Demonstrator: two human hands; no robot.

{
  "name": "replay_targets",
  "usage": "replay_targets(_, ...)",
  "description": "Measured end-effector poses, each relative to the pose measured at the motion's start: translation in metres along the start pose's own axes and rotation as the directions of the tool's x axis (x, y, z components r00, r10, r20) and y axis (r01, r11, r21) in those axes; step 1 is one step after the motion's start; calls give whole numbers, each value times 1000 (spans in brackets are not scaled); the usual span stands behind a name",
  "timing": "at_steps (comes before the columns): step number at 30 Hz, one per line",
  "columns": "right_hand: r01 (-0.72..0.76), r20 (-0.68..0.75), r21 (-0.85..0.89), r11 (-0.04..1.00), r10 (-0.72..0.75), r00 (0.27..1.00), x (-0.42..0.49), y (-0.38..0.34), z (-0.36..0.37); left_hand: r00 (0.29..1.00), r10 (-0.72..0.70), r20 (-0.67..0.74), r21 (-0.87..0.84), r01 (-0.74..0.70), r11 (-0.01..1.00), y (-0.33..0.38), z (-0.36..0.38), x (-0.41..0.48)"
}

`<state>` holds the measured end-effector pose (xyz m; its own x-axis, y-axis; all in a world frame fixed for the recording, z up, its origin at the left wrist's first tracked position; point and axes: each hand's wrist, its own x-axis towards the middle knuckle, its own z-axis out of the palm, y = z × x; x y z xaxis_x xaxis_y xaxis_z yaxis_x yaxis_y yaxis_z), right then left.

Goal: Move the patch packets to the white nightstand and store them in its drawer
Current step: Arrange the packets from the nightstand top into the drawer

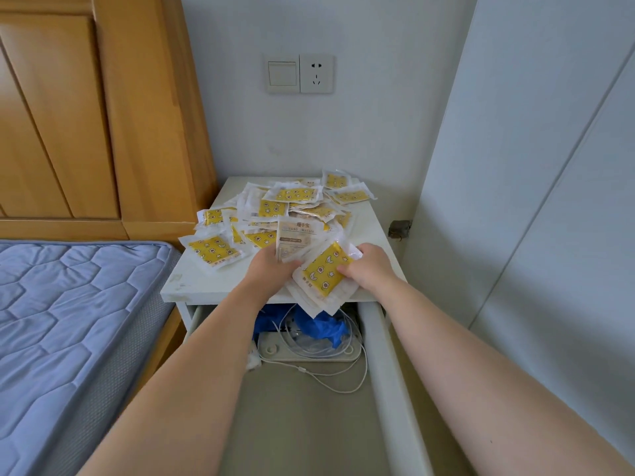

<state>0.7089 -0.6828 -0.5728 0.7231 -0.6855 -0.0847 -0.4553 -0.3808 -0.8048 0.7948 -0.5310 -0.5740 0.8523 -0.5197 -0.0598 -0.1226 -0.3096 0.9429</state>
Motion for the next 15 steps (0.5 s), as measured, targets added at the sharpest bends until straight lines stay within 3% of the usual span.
replay_targets(6,-20,50,114,993,15,999,-15,4,-11,996,-83,10,-188,84,979,-1,-5,-15)
replay_targets(11,96,56,233,968,-112,992,-53,19,-10,988,-122,92,-332,146,932,-7,-8,-50)
replay_targets(15,59,170,344,937,-124,978,-87,35,-7,975,-154,158,-418,207,884,-28,-13,-86)
